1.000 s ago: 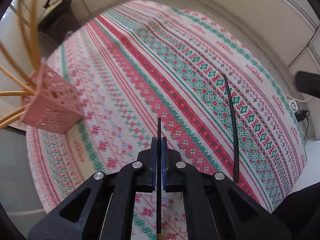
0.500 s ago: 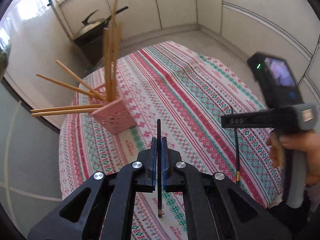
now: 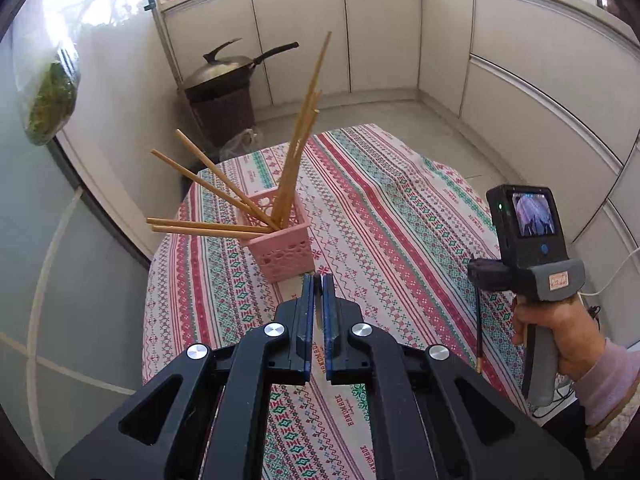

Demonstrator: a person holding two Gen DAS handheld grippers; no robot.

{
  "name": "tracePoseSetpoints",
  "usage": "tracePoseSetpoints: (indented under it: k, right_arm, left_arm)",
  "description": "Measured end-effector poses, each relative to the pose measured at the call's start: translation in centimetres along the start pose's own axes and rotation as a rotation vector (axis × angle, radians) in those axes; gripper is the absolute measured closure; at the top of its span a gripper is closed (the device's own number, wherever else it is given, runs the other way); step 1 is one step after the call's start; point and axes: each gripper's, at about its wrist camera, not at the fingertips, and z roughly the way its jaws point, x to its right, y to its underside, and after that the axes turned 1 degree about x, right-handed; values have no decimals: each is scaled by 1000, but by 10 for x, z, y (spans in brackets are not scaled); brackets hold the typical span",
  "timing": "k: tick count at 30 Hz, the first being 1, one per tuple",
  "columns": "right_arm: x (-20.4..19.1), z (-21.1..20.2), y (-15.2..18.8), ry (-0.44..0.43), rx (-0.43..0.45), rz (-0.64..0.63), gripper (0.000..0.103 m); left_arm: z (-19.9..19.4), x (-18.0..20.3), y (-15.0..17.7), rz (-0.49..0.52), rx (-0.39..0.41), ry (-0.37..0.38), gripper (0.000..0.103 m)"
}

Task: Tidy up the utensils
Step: 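Lift the black chopstick with the left gripper while the right grasps the other, then carry both black chopsticks over the pink holder with both grippers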

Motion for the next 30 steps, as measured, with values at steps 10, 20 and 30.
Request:
tracePoseSetpoints:
  k: [10,20,30]
  right_arm:
    - [4,-78,5,-186,164,42,99]
    - [17,-173,9,-336,355,7,99]
    - [38,-213,-3,-450,418,69,99]
  left_arm:
    - [-28,-40,-2,-110,60,16,100]
    - [-76,-73,-19,-193,188,1,100]
    - [-98,-100,-66,-319,294,28,100]
